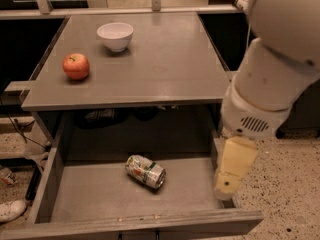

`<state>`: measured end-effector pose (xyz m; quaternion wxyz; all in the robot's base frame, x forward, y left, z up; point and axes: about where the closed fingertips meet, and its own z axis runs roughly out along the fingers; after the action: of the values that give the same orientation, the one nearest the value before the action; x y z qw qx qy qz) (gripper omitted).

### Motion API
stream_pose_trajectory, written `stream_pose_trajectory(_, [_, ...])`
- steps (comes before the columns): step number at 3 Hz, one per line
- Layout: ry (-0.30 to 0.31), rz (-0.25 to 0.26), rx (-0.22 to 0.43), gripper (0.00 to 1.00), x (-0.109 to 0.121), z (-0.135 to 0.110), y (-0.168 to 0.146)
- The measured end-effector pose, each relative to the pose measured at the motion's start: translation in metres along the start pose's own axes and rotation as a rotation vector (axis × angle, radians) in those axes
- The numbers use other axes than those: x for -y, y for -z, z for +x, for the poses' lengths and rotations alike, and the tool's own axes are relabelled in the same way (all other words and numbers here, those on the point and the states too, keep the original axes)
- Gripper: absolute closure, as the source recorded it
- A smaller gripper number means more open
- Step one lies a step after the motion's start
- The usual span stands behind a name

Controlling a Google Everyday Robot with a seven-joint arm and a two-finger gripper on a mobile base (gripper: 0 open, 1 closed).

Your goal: Pick 7up can from top drawer and place on counter

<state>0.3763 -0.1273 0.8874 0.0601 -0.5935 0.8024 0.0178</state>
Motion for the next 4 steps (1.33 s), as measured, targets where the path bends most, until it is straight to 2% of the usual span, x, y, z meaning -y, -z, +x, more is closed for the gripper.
stream_pose_trajectory(1, [-0.002, 0.005, 0.001, 0.0, 0.001, 0.0, 0.0])
stream_pose_trajectory(2, [0.005, 0.036, 0.009, 0.0, -0.008, -0.003, -0.001])
stream_pose_trajectory(3, [-0.027, 0.03, 0.032, 0.0, -0.028, -0.031, -0.039])
stream_pose_trajectory(4, [-0.12, 0.019, 0.053, 0.0, -0.025, -0.06, -0.076])
